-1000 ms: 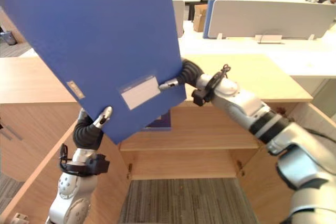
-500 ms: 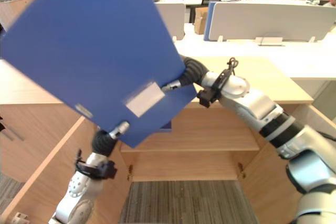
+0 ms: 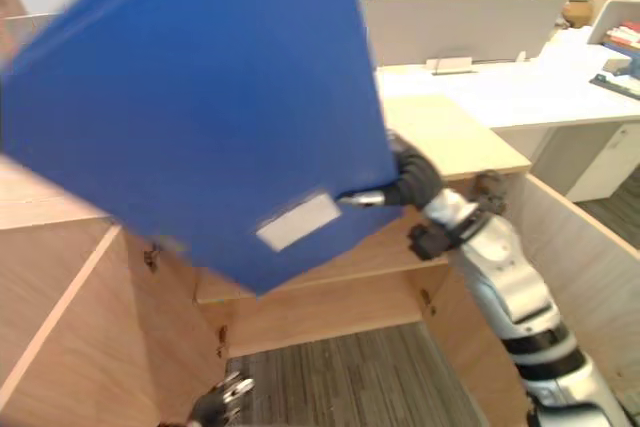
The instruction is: Walk over to the cabinet, pick up the folder, carry it to the office cabinet, place the folder inside the office cabinet, then close the office cabinet door
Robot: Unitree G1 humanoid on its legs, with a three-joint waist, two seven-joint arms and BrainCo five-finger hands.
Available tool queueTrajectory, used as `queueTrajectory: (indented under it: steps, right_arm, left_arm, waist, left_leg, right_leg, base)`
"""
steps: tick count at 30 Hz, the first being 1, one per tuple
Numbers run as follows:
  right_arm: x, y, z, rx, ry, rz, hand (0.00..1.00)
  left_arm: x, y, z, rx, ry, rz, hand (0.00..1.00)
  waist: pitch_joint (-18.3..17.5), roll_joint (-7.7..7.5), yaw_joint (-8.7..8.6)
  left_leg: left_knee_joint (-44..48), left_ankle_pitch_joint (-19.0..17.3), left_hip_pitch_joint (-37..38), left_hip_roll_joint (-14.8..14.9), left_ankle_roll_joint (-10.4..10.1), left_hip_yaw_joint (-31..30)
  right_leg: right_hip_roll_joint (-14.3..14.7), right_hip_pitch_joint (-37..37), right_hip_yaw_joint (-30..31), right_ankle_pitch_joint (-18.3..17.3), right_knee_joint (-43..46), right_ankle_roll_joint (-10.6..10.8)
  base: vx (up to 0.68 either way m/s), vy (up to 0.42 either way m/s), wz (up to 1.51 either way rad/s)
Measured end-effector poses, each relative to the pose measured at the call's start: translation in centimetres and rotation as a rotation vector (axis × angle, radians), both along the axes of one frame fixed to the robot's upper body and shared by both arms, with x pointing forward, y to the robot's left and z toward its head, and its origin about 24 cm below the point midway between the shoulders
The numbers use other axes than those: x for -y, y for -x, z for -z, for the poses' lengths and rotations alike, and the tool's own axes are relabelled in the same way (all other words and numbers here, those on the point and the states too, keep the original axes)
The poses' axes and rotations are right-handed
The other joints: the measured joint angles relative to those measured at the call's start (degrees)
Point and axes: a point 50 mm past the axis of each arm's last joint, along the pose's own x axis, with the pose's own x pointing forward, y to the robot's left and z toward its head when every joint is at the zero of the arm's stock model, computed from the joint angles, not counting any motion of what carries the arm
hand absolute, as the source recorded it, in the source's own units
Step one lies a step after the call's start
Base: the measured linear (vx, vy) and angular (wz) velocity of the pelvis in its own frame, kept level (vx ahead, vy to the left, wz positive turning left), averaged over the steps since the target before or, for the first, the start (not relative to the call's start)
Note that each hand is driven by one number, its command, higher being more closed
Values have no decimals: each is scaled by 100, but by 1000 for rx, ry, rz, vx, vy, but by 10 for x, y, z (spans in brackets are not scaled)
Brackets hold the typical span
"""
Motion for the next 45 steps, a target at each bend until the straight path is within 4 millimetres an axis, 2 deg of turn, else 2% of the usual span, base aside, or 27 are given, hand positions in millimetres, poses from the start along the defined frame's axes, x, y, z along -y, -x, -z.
queueTrajectory:
  steps: [2, 3, 4, 5, 7, 8, 10, 12, 16, 18, 21, 24, 25, 28, 33, 35, 37, 38, 39, 40, 42, 45]
  right_arm:
    - [7, 7, 29, -91, 20, 63, 100]
    - [6, 9, 38, -120, 25, 69, 100]
    - [2, 13, 56, -186, 52, 62, 100]
    - [-3, 17, 76, -256, 84, 47, 100]
    - [-12, 22, 97, -335, 121, 18, 100]
    - [-21, 24, 107, -358, 165, -7, 100]
    - [-33, 27, 118, -356, 252, -30, 100]
    - [-45, 26, 126, -288, 416, -22, 100]
    - [-46, 17, 136, -213, 612, 36, 100]
    - [-50, 5, 143, -132, 786, 67, 100]
    - [-47, -6, 153, -100, 913, 108, 100]
    - [-45, -10, 159, -118, 929, 134, 100]
    - [-47, -16, 157, -112, 918, 155, 100]
    - [-48, -34, 151, -100, 900, 223, 100]
    - [-18, -63, 133, -159, 801, 430, 100]
    - [3, -74, 121, -232, 641, 549, 100]
    - [13, -77, 116, -279, 489, 603, 100]
    - [16, -78, 113, -320, 356, 618, 100]
    - [16, -78, 111, -357, 230, 612, 100]
    - [16, -78, 110, -381, 156, 603, 100]
    - [10, -79, 104, -448, -114, 544, 100]
    - [2, -80, 91, -461, -307, 466, 100]
  left_arm:
    - [-18, 33, 13, -134, -33, -211, 0]
    - [-21, 43, 16, -172, -36, -262, 0]
    - [-25, 64, 22, -260, -46, -341, 0]
    - [-26, 86, 25, -350, -55, -380, 0]
    - [-26, 104, 27, -423, -70, -386, 0]
    - [-27, 110, 26, -451, -91, -361, 0]
    - [-31, 110, 26, -455, -110, -364, 0]
    - [-36, 91, 26, -411, -136, -349, 0]
    - [-41, 59, 24, -314, -164, -362, 0]
    - [-48, 40, 19, -244, -179, -437, 0]
    - [-52, 22, 15, -181, -190, -492, 0]
    - [-52, 17, 14, -167, -192, -515, 0]
    - [-51, 14, 14, -159, -188, -516, 0]
    - [-49, 2, 11, -122, -194, -502, 0]
    - [-38, -21, 7, -53, -164, -465, 0]
    - [-32, -29, 6, -35, -144, -466, 0]
    - [-29, -33, 5, -20, -135, -471, 0]
    - [-28, -35, 5, -14, -125, -478, 0]
    - [-25, -37, 5, -11, -115, -482, 0]
    - [-23, -38, 5, -9, -107, -485, 0]
    - [-19, -42, 4, 5, -85, -496, 0]
    - [-16, -46, 4, 4, -51, -523, 0]
  waist:
    - [5, -4, -52]
    - [6, -5, -51]
    - [26, -8, -51]
    - [52, -15, -54]
    - [97, -14, -64]
    - [246, -23, -53]
    - [475, -34, 15]
    - [1008, -44, 22]
    - [1573, -27, 53]
    - [1846, -27, 136]
    - [2029, -23, 260]
    - [2072, -21, 314]
    - [2132, -15, 309]
    - [2371, -9, 312]
    - [2791, 80, 364]
    - [2914, 176, 384]
    - [2960, 211, 409]
    - [2978, 221, 424]
    - [2990, 227, 437]
    - [3001, 234, 444]
    - [3022, 236, 475]
    - [3035, 231, 532]
  left_leg:
    - [0, -18, 5, 33, -18, 125]
    - [0, -26, 13, 46, -20, 187]
    - [5, -74, 54, 55, -24, 269]
    - [8, -132, 104, 56, -45, 350]
    - [29, -168, 112, 50, -52, 428]
    - [36, -200, 132, 44, -17, 515]
    - [128, -253, 43, 34, 9, 621]
    - [845, -544, -393, 66, 63, 656]
    - [1925, -976, -1088, 271, 157, 713]
    - [2539, -1306, -1481, 494, 162, 864]
    - [2717, -1447, -1643, 597, 175, 992]
    - [3016, -1584, -1794, 675, 217, 940]
    - [3080, -1598, -1861, 693, 229, 884]
    - [3135, -1602, -1989, 701, 235, 777]
    - [3327, -1616, -2351, 693, 267, 531]
    - [3588, -1675, -2607, 697, 335, 413]
    - [3872, -1786, -2764, 686, 370, 334]
    - [4179, -1936, -2907, 690, 380, 277]
    - [4526, -2132, -3060, 715, 364, 211]
    - [4722, -2222, -3142, 729, 367, 176]
    - [5340, -2489, -3547, 748, 351, 35]
    - [5910, -2700, -3959, 760, 394, -77]
  right_leg:
    - [34, -73, 143, 35, 0, -5]
    - [55, -95, 190, 48, 1, -8]
    - [84, -112, 304, 69, 1, 0]
    - [89, -115, 395, 75, 9, 6]
    - [85, -151, 493, 87, 11, 24]
    - [81, -180, 585, 97, 26, 43]
    - [63, -341, 720, 101, 86, 64]
    - [6, -650, 798, 115, 392, 65]
    - [49, -1067, 940, 165, 660, 149]
    - [131, -1310, 1093, 217, 643, 131]
    - [-93, -1358, 384, 302, 434, -128]
    - [-98, -1364, 262, 465, 397, -18]
    - [-95, -1371, 169, 522, 382, 67]
    - [-89, -1398, 28, 549, 382, 107]
    - [-113, -1699, -215, 429, 728, 209]
    - [-172, -2020, -332, 162, 1328, 236]
    - [-265, -2320, -375, -162, 1980, 262]
    - [-345, -2590, -401, -460, 2553, 275]
    - [-437, -2808, -431, -768, 3083, 284]
    - [-479, -2913, -444, -910, 3346, 283]
    - [-620, -3348, -474, -1339, 4181, 261]
    - [-766, -3763, -488, -1702, 4929, 275]
  base:
    - [-10, -6, -34]
    - [-12, -8, -45]
    - [-17, -1, -47]
    - [-16, 8, -43]
    - [-16, 25, -31]
    - [-47, 47, -39]
    - [-87, 48, -37]
    - [-140, 43, -21]
    - [-117, 81, -19]
    - [-73, 122, -49]
    - [-32, 132, -31]
    - [47, 72, -2]
    - [89, 22, 8]
    - [52, 3, 15]
    - [-7, 7, 20]
    - [-31, 26, 20]
    - [-30, 27, 20]
    - [-105, 32, 22]
    - [-144, 29, 23]
    - [-164, 26, 24]
    - [-104, 18, 24]
    - [-52, -12, 20]
